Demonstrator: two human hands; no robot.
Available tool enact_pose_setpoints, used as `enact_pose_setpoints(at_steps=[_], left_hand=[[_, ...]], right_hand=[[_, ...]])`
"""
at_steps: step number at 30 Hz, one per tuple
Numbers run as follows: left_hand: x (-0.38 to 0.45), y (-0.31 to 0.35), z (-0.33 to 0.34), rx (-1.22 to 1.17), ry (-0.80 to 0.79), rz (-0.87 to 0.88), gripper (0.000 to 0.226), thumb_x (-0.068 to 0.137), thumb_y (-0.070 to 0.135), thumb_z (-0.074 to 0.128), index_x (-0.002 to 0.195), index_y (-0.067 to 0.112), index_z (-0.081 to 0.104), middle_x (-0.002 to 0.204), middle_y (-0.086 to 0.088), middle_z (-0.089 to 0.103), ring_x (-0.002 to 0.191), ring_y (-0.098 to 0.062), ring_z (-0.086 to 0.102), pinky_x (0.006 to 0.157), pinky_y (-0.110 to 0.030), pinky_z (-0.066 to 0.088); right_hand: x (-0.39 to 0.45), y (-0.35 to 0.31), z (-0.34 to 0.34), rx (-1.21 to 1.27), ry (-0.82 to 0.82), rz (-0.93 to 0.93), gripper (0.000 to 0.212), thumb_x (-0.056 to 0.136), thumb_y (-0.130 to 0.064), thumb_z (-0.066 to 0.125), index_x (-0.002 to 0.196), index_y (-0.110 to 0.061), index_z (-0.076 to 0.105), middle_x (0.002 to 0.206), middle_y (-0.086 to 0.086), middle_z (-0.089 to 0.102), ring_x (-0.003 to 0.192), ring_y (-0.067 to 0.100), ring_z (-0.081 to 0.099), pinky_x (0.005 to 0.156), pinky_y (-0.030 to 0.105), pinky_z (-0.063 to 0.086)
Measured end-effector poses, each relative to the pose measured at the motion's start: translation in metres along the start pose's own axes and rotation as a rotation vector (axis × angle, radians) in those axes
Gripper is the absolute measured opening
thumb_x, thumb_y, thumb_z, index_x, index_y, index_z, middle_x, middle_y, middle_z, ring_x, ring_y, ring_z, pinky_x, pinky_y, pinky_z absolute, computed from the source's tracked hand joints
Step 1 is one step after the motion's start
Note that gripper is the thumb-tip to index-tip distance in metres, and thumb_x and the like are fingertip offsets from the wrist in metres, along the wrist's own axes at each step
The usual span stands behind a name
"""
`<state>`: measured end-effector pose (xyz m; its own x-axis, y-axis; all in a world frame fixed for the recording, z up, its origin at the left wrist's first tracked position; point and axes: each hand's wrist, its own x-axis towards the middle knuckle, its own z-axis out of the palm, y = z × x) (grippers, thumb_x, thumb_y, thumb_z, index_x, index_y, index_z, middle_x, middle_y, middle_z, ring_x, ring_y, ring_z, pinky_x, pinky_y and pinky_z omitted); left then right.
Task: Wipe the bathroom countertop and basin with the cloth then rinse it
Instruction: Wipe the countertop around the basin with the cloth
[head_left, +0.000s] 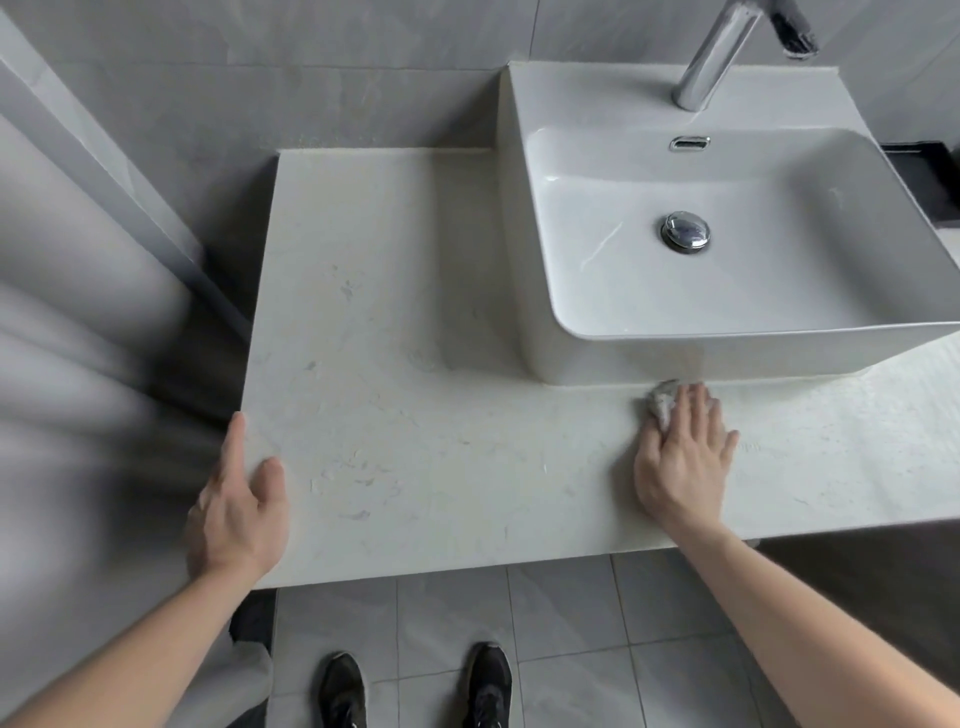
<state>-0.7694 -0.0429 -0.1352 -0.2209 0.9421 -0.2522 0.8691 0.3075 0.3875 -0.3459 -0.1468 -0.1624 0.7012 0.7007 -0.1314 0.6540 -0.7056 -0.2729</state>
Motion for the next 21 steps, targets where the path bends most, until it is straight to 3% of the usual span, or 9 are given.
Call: enact_pose_setpoints(at_steps=[5,9,12,16,21], left_hand=[[0.002,-0.004,0.003,-0.01,0.003,0.017,0.062,0.099,0.049,0.032,0.156,0.047,0.009,0.144,-0.022,0.054,0.116,-0.052,0.055,0.095,-0.054,0.045],[0.006,-0.008,0.006,-0.026,0.001,0.019,0.061,0.103,0.044,0.037,0.157,0.046,0.01,0.147,-0.019,0.051,0.118,-0.051,0.054,0.097,-0.053,0.044],[0.009,-0.012,0.009,-0.036,0.009,0.03,0.062,0.102,0.043,0.04,0.157,0.045,0.011,0.145,-0.021,0.053,0.117,-0.051,0.055,0.096,-0.051,0.045],[0.012,-0.016,0.011,-0.049,0.006,0.048,0.062,0.102,0.042,0.039,0.157,0.045,0.01,0.145,-0.019,0.053,0.117,-0.049,0.057,0.095,-0.05,0.045],[0.011,-0.017,0.008,-0.077,-0.012,0.077,0.061,0.103,0.043,0.034,0.158,0.044,0.007,0.154,-0.012,0.046,0.124,-0.045,0.054,0.097,-0.048,0.044]], right_hand=[[-0.056,-0.095,0.036,0.045,-0.019,-0.131,0.068,0.102,-0.042,0.028,0.163,-0.014,0.017,0.172,0.004,0.009,0.159,0.023,0.003,0.128,0.052,0.004],[-0.121,-0.159,0.061,0.073,-0.125,-0.431,0.068,0.105,-0.041,0.026,0.164,-0.014,0.007,0.172,0.005,-0.005,0.158,0.021,-0.012,0.128,0.05,-0.001],[-0.165,-0.19,0.079,0.052,-0.173,-0.647,0.067,0.103,-0.036,0.029,0.164,-0.013,0.009,0.172,0.005,-0.003,0.158,0.022,-0.012,0.127,0.048,-0.002],[-0.163,-0.181,0.083,0.141,-0.227,-0.71,0.059,0.106,-0.028,0.035,0.162,-0.014,0.023,0.171,0.001,0.01,0.159,0.016,0.0,0.127,0.045,0.007],[-0.101,-0.101,0.045,0.113,-0.118,-0.544,0.054,0.106,-0.033,0.04,0.158,-0.021,0.035,0.169,-0.004,0.023,0.157,0.015,0.014,0.127,0.051,0.016]])
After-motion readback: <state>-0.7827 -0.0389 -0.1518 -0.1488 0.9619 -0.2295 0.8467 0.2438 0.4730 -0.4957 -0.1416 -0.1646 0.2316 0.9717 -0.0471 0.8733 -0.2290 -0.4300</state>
